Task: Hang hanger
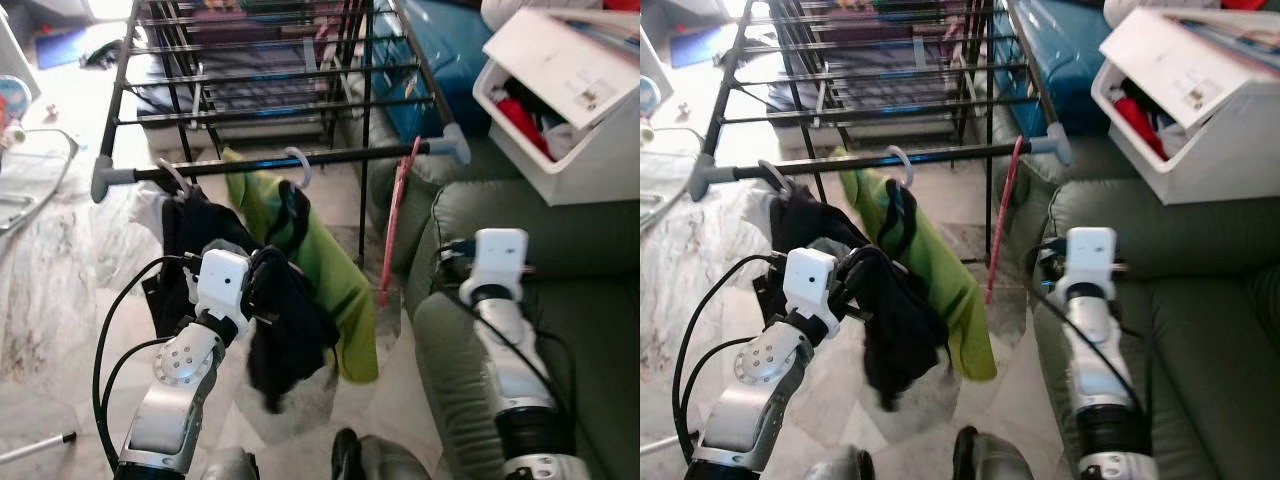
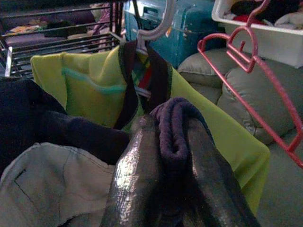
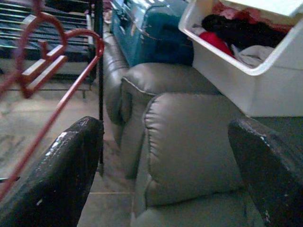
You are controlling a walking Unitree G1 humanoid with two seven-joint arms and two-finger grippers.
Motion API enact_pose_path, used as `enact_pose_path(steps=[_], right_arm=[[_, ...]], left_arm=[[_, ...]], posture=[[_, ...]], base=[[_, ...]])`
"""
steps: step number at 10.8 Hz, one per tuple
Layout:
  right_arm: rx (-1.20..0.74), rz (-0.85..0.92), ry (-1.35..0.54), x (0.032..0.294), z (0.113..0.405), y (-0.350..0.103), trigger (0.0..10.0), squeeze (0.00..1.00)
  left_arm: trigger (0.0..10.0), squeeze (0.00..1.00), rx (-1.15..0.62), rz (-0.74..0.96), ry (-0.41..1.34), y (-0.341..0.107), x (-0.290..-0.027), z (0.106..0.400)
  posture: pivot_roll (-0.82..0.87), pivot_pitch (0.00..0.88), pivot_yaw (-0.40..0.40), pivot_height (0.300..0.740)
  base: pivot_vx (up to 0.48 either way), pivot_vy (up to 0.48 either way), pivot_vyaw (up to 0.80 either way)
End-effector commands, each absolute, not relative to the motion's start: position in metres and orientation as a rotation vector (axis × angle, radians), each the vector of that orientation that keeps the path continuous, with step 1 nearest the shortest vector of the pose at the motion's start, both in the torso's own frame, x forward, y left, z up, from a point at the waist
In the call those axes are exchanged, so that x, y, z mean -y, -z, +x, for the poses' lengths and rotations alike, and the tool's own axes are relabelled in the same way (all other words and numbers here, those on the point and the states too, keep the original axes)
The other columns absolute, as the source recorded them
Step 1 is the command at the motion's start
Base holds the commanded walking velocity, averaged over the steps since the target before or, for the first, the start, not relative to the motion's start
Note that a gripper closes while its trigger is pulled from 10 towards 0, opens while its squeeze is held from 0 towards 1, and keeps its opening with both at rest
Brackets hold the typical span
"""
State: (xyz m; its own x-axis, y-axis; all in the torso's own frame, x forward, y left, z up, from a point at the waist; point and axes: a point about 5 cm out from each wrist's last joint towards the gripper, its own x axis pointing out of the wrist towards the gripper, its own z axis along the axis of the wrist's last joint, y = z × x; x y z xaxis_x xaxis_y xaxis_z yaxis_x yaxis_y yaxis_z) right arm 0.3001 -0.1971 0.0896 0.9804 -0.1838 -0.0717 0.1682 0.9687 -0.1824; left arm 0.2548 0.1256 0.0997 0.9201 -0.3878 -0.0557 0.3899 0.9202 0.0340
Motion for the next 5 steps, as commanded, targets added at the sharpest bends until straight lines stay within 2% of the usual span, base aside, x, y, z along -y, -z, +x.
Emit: enact_pose_path(steps=[1,5], right_arm=[[-0.053,-0.174,0.175,0.195,0.300,-0.096,10.0,0.00],[0.050,-0.223,0.150,0.186,0.303,-0.113,10.0,0.00]], left_arm=[[10.0,0.00,-0.016,0.047,0.397,-0.107,-0.127,0.256],[10.0,0.00,-0.019,0.049,0.403,-0.107,-0.125,0.257]], posture=[[-0.02,0.063,-0.016,0.740],[-0.02,0.060,-0.018,0.740]], base=[[0.000,0.480,0.00],[0.000,0.480,0.00]])
